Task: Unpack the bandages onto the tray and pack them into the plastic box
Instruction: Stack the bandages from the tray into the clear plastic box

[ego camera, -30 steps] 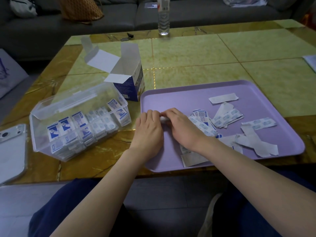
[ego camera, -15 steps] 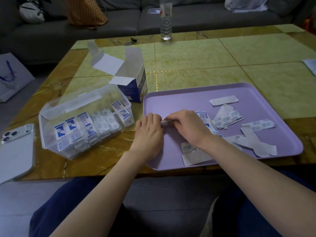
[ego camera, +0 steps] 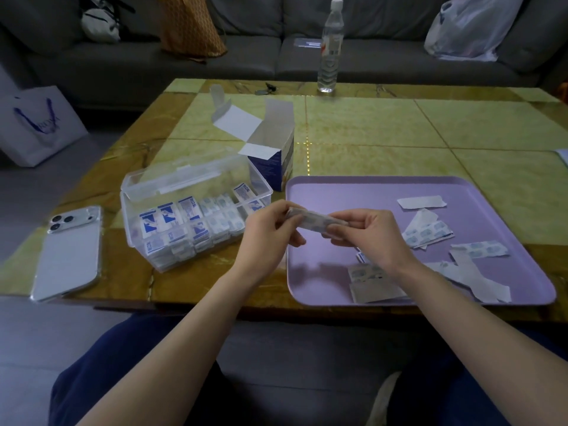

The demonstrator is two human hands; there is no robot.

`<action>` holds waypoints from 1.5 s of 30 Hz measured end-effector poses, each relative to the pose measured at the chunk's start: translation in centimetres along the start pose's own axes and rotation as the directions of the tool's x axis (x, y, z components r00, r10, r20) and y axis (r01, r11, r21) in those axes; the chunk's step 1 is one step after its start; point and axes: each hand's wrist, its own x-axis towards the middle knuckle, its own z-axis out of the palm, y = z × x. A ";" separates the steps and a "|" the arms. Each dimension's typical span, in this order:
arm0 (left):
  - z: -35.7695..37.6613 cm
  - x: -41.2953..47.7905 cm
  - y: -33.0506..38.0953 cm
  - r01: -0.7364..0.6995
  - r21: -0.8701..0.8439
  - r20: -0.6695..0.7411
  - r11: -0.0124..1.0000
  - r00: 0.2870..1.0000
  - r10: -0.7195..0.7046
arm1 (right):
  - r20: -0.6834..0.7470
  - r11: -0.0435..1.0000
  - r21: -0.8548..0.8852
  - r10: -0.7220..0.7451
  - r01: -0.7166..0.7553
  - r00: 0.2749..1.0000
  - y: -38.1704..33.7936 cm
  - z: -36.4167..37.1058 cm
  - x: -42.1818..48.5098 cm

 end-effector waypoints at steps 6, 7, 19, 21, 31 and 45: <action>-2.7 -1.1 0.2 0.001 0.045 0.008 0.999 1.000 -0.001 | -0.007 0.997 0.074 0.019 -0.018 1.000 -0.7 2.7 -1.4; -3.1 -1.4 0.3 -0.001 0.045 0.033 0.999 0.999 0.000 | 0.001 0.996 0.084 0.012 -0.012 1.000 -0.8 3.2 -1.5; -7.3 -3.1 0.4 -0.024 0.017 -0.069 1.000 0.997 0.025 | 0.154 0.941 -0.264 -0.176 0.212 0.972 -2.6 10.6 -1.4; -8.5 -3.3 0.5 -0.064 0.067 -0.152 0.996 0.986 0.074 | 0.217 0.864 -0.409 -0.221 0.294 0.951 -3.0 11.4 -1.3; -14.6 -3.2 -0.3 -0.166 0.158 -0.373 0.973 0.903 0.214 | 0.327 0.614 -0.557 -0.457 0.559 0.827 -7.8 16.8 -0.2; -18.1 -3.4 -4.3 0.348 0.475 -0.333 0.808 0.921 -0.200 | 0.272 0.649 -0.707 -0.118 0.281 0.955 -8.8 20.5 4.9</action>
